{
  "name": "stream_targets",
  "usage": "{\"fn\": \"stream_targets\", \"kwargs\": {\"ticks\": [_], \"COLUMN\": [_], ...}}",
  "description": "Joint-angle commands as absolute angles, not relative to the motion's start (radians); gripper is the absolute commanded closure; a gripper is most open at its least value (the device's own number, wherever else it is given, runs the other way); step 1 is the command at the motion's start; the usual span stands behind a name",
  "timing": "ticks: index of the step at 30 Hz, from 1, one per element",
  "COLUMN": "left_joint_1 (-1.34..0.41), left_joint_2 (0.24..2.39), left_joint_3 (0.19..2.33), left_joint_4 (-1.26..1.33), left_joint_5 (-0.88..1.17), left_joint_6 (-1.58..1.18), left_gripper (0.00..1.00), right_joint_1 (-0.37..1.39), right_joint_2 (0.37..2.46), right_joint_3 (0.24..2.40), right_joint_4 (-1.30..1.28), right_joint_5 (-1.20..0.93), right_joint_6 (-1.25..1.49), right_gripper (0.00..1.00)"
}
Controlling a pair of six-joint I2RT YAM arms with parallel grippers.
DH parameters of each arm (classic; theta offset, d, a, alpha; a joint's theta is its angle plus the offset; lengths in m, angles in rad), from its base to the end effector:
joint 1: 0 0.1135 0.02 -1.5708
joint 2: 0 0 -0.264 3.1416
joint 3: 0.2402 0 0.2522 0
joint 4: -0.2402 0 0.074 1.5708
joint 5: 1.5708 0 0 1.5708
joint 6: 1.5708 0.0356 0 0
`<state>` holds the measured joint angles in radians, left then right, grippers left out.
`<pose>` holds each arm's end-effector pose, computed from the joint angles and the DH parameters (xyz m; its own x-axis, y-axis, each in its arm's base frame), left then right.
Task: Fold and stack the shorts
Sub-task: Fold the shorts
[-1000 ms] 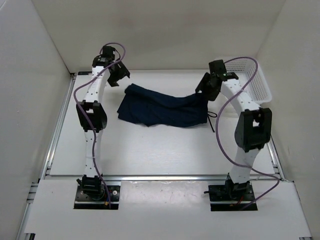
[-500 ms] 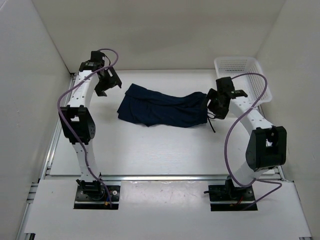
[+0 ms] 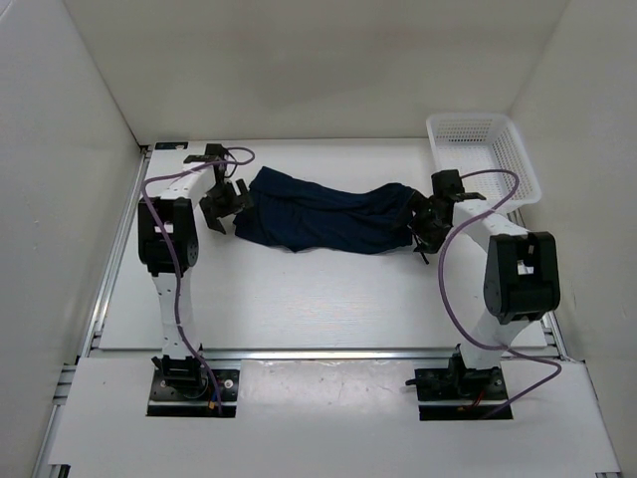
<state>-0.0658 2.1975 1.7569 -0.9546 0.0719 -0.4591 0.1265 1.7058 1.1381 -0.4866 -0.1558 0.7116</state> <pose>0.4400 -0.0316 0.1693 -0.9154 -0.3826 -0.1253 -0.3654 0.9202 -0.1408 0.3448 0.0494 0.1990 -0.7843 0.5506 -0.2859 0.4114 0.8065 0.4247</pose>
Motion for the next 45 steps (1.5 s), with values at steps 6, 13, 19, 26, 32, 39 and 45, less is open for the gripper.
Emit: {"fn": "stream_targets", "kwargs": {"ticks": [6, 13, 19, 26, 32, 39, 45], "left_joint_1": [-0.078, -0.087, -0.066, 0.009, 0.018, 0.018, 0.018], "left_joint_2": [2.276, 2.263, 2.194, 2.169, 2.015, 1.729, 1.634], "left_joint_3": [1.875, 1.894, 2.006, 2.284, 2.112, 1.578, 1.280], "left_joint_4": [-0.907, -0.917, -0.917, -1.000, -1.023, -0.968, -0.956], "left_joint_5": [0.090, 0.034, 0.035, 0.161, 0.157, 0.089, 0.120], "left_joint_6": [-0.434, -0.482, -0.491, -0.509, -0.500, -0.491, -0.511], "left_gripper": [0.13, 0.90, 0.90, 0.90, 0.90, 0.90, 0.22], "right_joint_1": [0.117, 0.126, 0.126, 0.126, 0.126, 0.135, 0.176], "right_joint_2": [1.785, 1.854, 1.887, 1.907, 1.791, 1.530, 1.268], "right_joint_3": [1.170, 1.178, 1.366, 1.701, 1.594, 1.212, 0.875], "right_joint_4": [-0.397, -0.344, -0.425, -0.571, -0.584, -0.584, -0.627], "right_joint_5": [-0.221, -0.221, -0.134, -0.103, -0.127, -0.118, -0.068], "right_joint_6": [0.767, 0.833, 0.796, 0.710, 0.675, 0.646, 0.635], "right_gripper": [0.06, 0.42, 1.00, 1.00, 1.00, 1.00, 0.23]}}
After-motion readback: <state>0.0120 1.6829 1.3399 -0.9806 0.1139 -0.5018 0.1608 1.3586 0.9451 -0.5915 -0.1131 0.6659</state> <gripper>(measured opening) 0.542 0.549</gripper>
